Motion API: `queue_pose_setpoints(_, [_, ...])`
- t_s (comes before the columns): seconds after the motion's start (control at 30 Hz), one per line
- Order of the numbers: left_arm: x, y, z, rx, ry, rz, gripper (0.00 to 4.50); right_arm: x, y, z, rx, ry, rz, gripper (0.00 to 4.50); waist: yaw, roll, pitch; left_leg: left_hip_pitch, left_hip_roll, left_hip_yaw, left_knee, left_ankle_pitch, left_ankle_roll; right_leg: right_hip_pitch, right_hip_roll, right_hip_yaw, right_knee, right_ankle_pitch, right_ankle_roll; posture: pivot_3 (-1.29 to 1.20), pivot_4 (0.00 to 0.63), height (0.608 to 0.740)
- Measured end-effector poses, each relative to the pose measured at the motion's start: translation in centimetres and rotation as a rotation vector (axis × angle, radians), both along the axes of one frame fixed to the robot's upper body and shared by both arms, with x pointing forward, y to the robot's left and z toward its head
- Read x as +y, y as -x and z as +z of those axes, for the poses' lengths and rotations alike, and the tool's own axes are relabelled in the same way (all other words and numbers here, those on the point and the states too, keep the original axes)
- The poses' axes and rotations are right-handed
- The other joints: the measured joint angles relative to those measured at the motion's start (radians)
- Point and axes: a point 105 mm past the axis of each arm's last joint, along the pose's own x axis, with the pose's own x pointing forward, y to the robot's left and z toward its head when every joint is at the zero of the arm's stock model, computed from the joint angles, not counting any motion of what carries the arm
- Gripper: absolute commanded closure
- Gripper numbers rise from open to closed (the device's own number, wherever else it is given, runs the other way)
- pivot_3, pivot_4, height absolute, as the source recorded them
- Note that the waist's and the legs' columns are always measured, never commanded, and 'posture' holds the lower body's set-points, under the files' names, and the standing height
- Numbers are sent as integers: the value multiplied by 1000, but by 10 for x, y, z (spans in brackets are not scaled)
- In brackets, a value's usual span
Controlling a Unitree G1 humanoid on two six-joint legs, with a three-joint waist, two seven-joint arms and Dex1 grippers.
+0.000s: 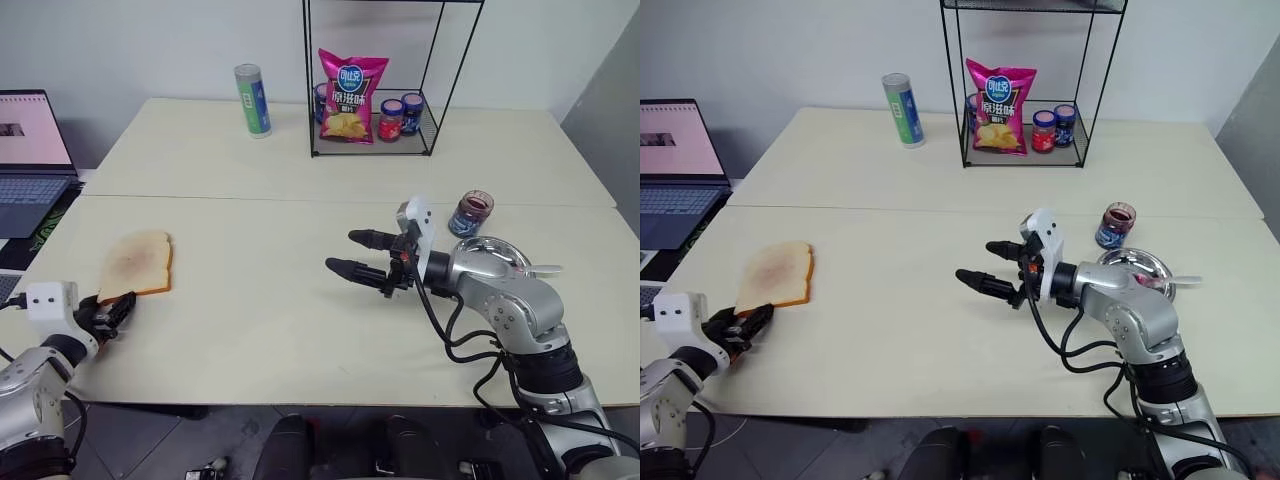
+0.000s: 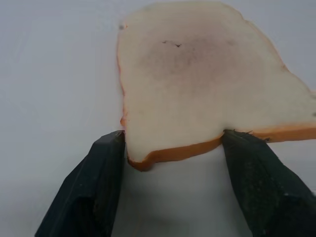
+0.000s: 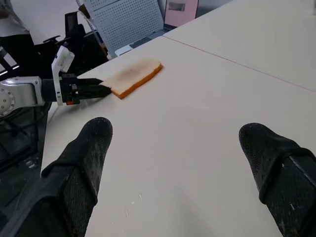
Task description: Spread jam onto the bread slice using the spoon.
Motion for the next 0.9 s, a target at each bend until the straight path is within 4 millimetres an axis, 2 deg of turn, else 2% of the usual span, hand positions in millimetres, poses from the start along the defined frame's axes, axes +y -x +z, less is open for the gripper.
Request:
queue_pose_setpoints(0.4, [-11,-6,1,-10,-8,-38,4424,-2,-3,2,-5,-9,-23,0,-1,0,0,0,1,0,0,0,0,0,0,0,0,0,0,0,150,740])
queue_pose_setpoints(0.53, [-18,-7,2,-8,-19,-46,4465,-4,-4,3,-13,-17,-33,0,-1,0,0,0,1,0,0,0,0,0,0,0,0,0,0,0,150,740])
queue_pose_setpoints(0.63, [-32,-12,6,-10,-27,-77,4465,-6,-6,5,-21,-21,-43,0,-1,0,0,0,0,0,0,0,0,0,0,0,0,0,0,0,150,740])
queue_pose_setpoints(0.77, [-83,-38,31,-83,24,-214,4465,-7,-8,5,-26,-17,-67,0,-1,-1,-1,0,0,0,1,0,0,1,0,0,0,1,0,0,150,740])
queue_pose_setpoints(0.83, [-119,-49,46,-105,44,-323,4465,-14,-9,3,-23,-15,-97,0,-1,-1,-1,0,-1,0,1,0,0,2,1,1,0,3,-3,0,150,740])
queue_pose_setpoints(0.9, [-164,-56,54,-107,53,-475,4465,-18,-10,2,-23,-15,-123,0,-3,-1,-1,0,-1,1,1,0,0,2,2,2,0,4,-3,0,150,740])
